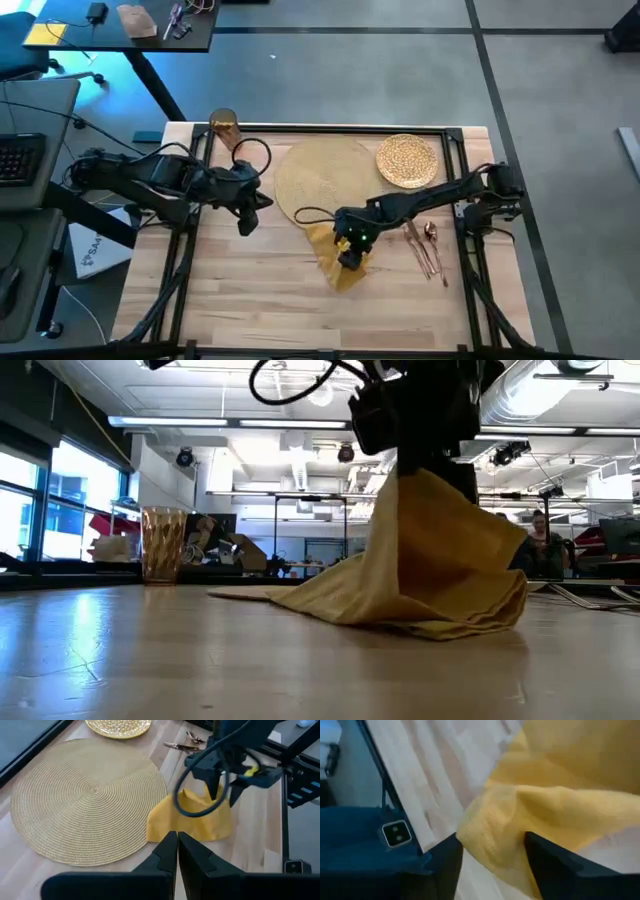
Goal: Set table place
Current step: Fold the yellow table napkin
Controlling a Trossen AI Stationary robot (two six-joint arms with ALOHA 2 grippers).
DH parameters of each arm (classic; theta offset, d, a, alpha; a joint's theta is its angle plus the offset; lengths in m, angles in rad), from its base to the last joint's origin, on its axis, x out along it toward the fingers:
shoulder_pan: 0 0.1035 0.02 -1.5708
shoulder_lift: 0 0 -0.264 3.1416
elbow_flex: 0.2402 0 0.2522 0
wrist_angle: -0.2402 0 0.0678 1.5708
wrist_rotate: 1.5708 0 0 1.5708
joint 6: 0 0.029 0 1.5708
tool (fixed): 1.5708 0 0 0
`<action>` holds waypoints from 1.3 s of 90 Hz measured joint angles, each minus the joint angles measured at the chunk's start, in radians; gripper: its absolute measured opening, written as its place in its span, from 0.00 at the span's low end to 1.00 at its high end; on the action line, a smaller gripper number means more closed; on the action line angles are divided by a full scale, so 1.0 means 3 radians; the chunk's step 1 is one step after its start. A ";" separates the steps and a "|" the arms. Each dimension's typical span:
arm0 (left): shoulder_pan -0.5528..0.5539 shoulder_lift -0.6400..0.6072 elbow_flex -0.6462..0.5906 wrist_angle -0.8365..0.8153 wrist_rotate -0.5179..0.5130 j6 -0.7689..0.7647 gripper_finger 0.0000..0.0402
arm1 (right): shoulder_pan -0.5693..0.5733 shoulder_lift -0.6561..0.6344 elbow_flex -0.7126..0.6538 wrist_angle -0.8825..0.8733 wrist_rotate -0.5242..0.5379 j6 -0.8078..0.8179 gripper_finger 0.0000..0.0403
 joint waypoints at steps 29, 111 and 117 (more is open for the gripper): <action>0.0000 0.0000 0.0000 -0.0035 0.0003 -0.0009 0.00 | 0.0085 -0.0004 0.0452 -0.0822 0.0058 -0.0985 0.56; -0.0001 0.0001 -0.0001 -0.0033 0.0060 -0.0189 0.00 | 0.0483 -0.0004 -0.0176 -0.0839 0.1438 -0.2863 0.44; 0.0000 0.0001 -0.0001 -0.0034 0.0060 -0.0227 0.00 | 0.0530 -0.0004 -0.0175 -0.0684 0.1453 -0.2870 0.41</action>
